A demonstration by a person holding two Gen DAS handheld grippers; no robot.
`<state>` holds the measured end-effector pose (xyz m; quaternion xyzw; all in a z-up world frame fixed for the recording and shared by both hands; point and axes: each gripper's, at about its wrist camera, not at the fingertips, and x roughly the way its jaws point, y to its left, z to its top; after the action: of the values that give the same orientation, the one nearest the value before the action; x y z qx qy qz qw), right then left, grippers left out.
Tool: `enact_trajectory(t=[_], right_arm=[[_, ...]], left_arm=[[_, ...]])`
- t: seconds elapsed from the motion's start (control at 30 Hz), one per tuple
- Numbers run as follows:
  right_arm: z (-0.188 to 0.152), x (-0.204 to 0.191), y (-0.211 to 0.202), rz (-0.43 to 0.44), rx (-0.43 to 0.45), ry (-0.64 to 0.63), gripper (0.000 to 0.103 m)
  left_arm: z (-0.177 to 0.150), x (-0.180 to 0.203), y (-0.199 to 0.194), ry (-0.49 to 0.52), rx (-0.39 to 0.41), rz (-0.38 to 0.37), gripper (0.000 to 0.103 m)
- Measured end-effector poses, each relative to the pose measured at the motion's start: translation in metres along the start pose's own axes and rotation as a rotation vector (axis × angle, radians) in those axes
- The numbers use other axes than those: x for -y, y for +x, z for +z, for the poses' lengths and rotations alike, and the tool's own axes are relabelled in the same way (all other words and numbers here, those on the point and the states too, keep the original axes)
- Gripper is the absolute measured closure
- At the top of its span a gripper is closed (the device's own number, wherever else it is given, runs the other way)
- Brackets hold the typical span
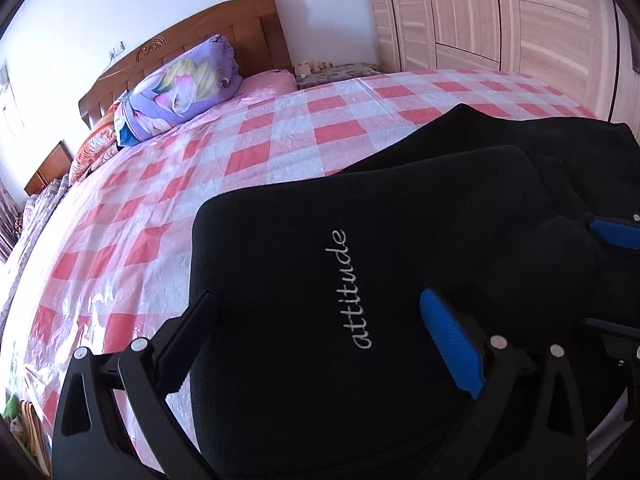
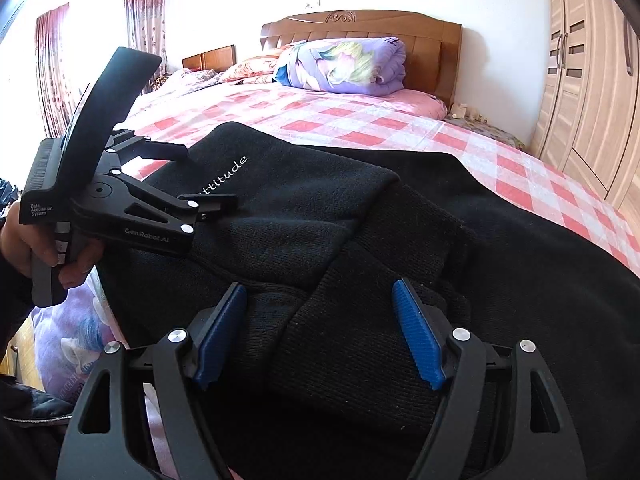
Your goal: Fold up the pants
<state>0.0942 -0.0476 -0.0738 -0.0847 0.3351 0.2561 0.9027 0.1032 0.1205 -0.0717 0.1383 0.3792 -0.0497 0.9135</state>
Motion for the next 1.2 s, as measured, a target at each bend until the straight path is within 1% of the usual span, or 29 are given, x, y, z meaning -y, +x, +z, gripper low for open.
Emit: enact_trajectory(t=[0.1, 0.2, 0.23, 0.3, 0.37, 0.4, 0.43, 0.47, 0.5, 0.53, 0.57, 0.6, 0.63, 0.67, 0.7, 0.73, 0.77, 0.8, 0.83, 0.87, 0.9, 0.93, 0.97, 1.0, 1.03, 1.07, 1.13, 1.17, 1.2], right_arm=[[0.001, 0.000, -0.001, 0.004, -0.005, 0.011, 0.031], [0.015, 0.003, -0.006, 0.007, -0.062, 0.054, 0.029], [0.020, 0.006, -0.009, 0.012, -0.057, 0.069, 0.029], [0.041, 0.017, -0.017, 0.023, 0.006, 0.103, 0.028], [0.065, 0.029, -0.011, 0.001, 0.031, 0.124, 0.028], [0.076, 0.034, -0.004, 0.016, 0.035, 0.131, 0.028], [0.086, 0.040, 0.009, 0.045, 0.019, 0.136, 0.028], [0.094, 0.045, 0.031, 0.067, -0.043, 0.135, 0.028], [0.097, 0.047, 0.053, 0.058, -0.121, 0.126, 0.028], [0.096, 0.049, 0.067, 0.039, -0.177, 0.108, 0.029], [0.091, 0.048, 0.086, -0.017, -0.244, 0.067, 0.027], [0.087, 0.050, 0.096, -0.043, -0.264, 0.043, 0.018], [0.083, 0.056, 0.095, -0.041, -0.241, 0.074, 0.017], [0.080, 0.062, 0.094, -0.024, -0.249, 0.116, 0.017], [0.080, 0.067, 0.090, -0.033, -0.238, 0.141, 0.017], [0.078, 0.068, 0.084, -0.056, -0.222, 0.152, 0.017], [0.078, 0.067, 0.071, -0.065, -0.186, 0.164, 0.017], [0.078, 0.065, 0.059, -0.064, -0.150, 0.166, 0.018], [0.076, 0.063, 0.045, -0.074, -0.108, 0.160, 0.018], [0.073, 0.057, 0.030, -0.080, -0.062, 0.145, 0.018], [0.070, 0.050, 0.018, -0.061, -0.027, 0.133, 0.018], [0.068, 0.043, 0.012, -0.036, -0.012, 0.123, 0.018], [0.064, 0.032, 0.005, 0.011, 0.002, 0.098, 0.018], [0.062, 0.021, 0.000, 0.046, 0.013, 0.068, 0.018], [0.058, 0.011, -0.004, 0.074, 0.020, 0.035, 0.018], [0.052, 0.001, -0.007, 0.094, 0.019, -0.005, 0.018], [0.045, -0.008, -0.003, 0.088, -0.002, -0.048, 0.018], [0.041, -0.009, 0.004, 0.068, -0.034, -0.053, 0.018], [0.037, -0.006, 0.011, 0.054, -0.066, -0.046, 0.017]], left_arm=[[0.000, 0.000, 0.000, -0.006, 0.002, -0.007, 0.002], [0.000, 0.000, 0.000, -0.007, 0.004, -0.006, 0.002], [0.000, 0.000, 0.000, -0.007, 0.005, -0.004, 0.002], [0.000, 0.000, 0.001, -0.008, 0.009, 0.001, 0.001], [0.000, 0.002, 0.000, -0.004, 0.015, 0.009, 0.001], [0.000, 0.002, 0.000, -0.002, 0.018, 0.013, 0.001], [-0.001, 0.003, -0.001, -0.002, 0.020, 0.016, 0.001], [-0.001, 0.003, -0.001, -0.003, 0.021, 0.018, 0.001], [-0.001, 0.003, -0.002, -0.002, 0.023, 0.021, 0.001], [-0.002, 0.004, -0.003, 0.001, 0.026, 0.028, 0.001], [-0.003, 0.005, -0.004, 0.006, 0.032, 0.033, 0.001], [-0.005, 0.007, -0.007, 0.016, 0.039, 0.035, 0.002], [-0.007, 0.008, -0.012, 0.030, 0.053, 0.029, 0.002], [-0.010, 0.008, -0.019, 0.043, 0.073, 0.000, 0.002], [-0.015, 0.005, -0.028, 0.048, 0.097, -0.045, 0.002], [-0.018, 0.001, -0.036, 0.043, 0.112, -0.068, 0.002], [-0.020, -0.006, -0.043, 0.026, 0.129, -0.076, 0.002], [-0.020, -0.016, -0.050, -0.001, 0.144, -0.075, 0.002], [-0.017, -0.033, -0.056, -0.053, 0.154, -0.084, 0.002], [-0.012, -0.052, -0.059, -0.119, 0.157, -0.106, 0.002], [-0.005, -0.070, -0.060, -0.184, 0.155, -0.121, 0.002], [0.003, -0.082, -0.058, -0.231, 0.146, -0.125, 0.002], [0.015, -0.093, -0.051, -0.264, 0.119, -0.140, 0.002], [0.025, -0.096, -0.044, -0.258, 0.094, -0.165, 0.002], [0.036, -0.095, -0.035, -0.233, 0.066, -0.222, 0.002], [0.047, -0.091, -0.024, -0.206, 0.039, -0.300, 0.002], [0.062, -0.076, 0.005, -0.174, -0.029, -0.423, 0.002], [0.065, -0.068, 0.017, -0.153, -0.059, -0.443, 0.002], [0.069, -0.060, 0.031, -0.125, -0.090, -0.437, 0.002]])
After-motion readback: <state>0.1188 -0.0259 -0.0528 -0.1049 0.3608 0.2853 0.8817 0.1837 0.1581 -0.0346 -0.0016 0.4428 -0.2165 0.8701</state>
